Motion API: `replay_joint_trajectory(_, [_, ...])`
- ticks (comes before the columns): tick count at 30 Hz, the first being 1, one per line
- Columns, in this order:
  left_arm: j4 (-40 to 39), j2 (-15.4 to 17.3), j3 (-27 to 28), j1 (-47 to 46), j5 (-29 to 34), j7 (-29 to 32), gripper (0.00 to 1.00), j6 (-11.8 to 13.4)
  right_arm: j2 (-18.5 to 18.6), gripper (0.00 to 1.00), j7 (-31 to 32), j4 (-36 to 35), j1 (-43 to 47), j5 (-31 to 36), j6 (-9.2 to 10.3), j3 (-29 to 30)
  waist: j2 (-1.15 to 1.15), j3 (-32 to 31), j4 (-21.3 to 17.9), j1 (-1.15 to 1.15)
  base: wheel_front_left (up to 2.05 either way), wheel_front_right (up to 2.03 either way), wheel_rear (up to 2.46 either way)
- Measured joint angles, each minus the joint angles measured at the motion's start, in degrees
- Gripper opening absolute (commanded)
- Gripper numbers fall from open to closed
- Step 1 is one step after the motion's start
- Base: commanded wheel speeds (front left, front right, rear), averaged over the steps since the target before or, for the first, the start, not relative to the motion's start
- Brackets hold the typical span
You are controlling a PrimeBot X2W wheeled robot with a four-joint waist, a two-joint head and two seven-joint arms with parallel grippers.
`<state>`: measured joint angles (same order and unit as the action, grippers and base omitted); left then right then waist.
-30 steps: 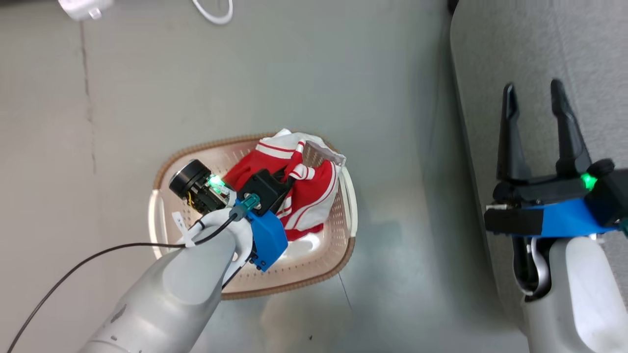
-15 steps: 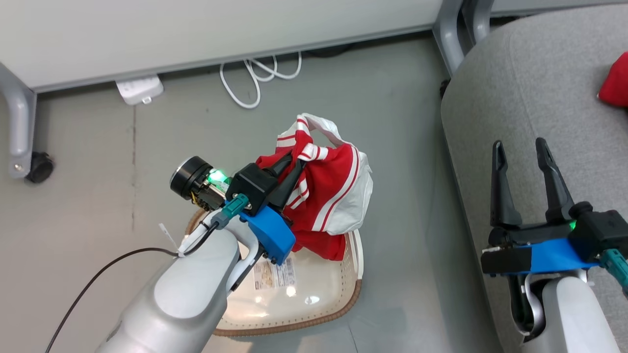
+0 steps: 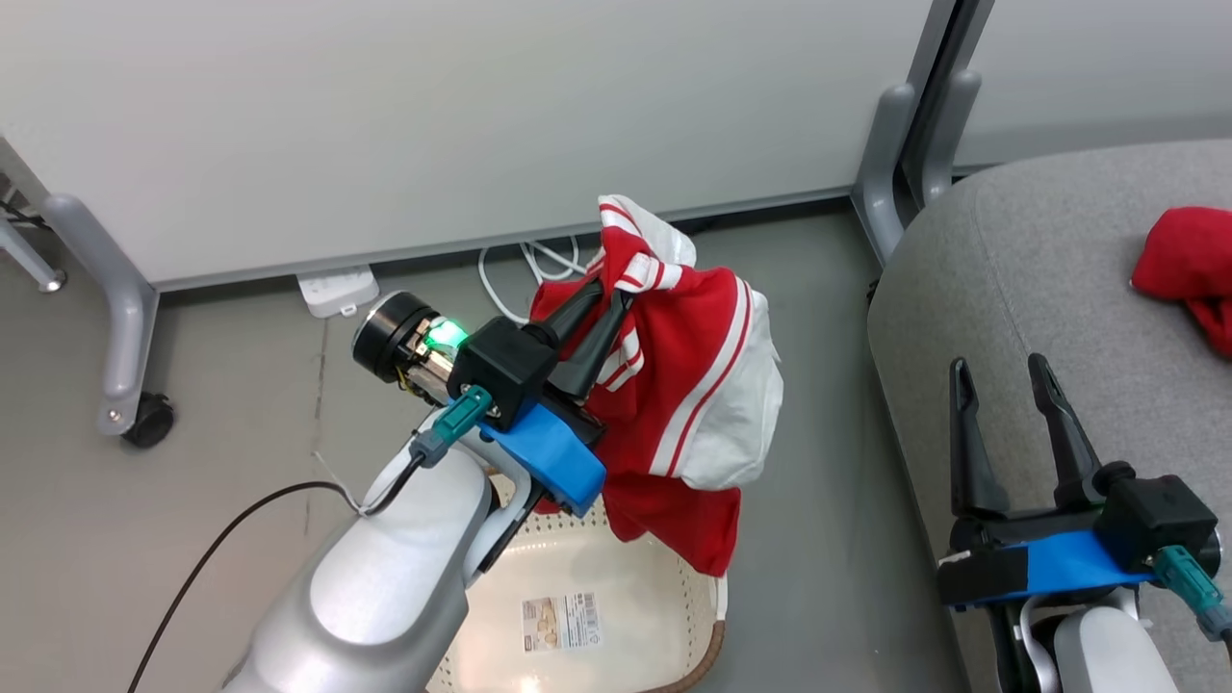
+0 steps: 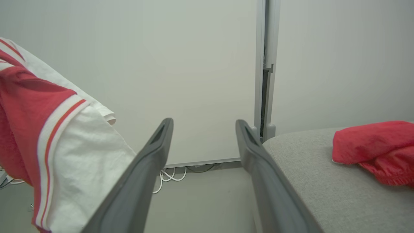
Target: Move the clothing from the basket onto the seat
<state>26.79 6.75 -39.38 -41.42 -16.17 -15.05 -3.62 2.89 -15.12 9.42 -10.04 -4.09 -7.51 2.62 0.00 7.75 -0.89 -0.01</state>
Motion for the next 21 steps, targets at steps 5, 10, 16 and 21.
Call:
replay_joint_trajectory(5, [-1.4, 0.1, 0.0, 1.5, 0.1, 0.0, 0.00, -0.2, 0.0, 1.00, 0.0, 0.4, 1.7, -0.4, 0.00, -0.1, 0.00, -2.6, 0.4, 0.00, 0.00, 0.00, 0.00])
replay_joint_trajectory(10, [-2.1, 0.3, -0.2, 2.7, -0.4, 0.0, 0.00, -0.3, 0.0, 1.00, 0.0, 0.6, 3.5, -0.8, 0.00, -0.2, 0.00, -4.3, 0.9, 0.00, 0.00, 0.00, 0.00])
replay_joint_trajectory(16, [-2.2, 0.6, -0.6, 3.5, -0.5, 0.0, 0.00, -0.3, 0.0, 1.00, 0.0, 0.7, 3.9, -0.9, 0.00, -0.4, 0.00, -4.7, 1.3, 0.01, 0.00, 0.00, 0.00])
replay_joint_trajectory(21, [-2.2, 0.7, -0.8, 3.7, -0.9, 0.0, 0.00, -0.3, 0.0, 1.00, 0.0, 0.6, 4.1, -1.1, 0.00, -1.6, 0.00, -4.7, 1.5, 0.01, 0.00, 0.00, 0.00])
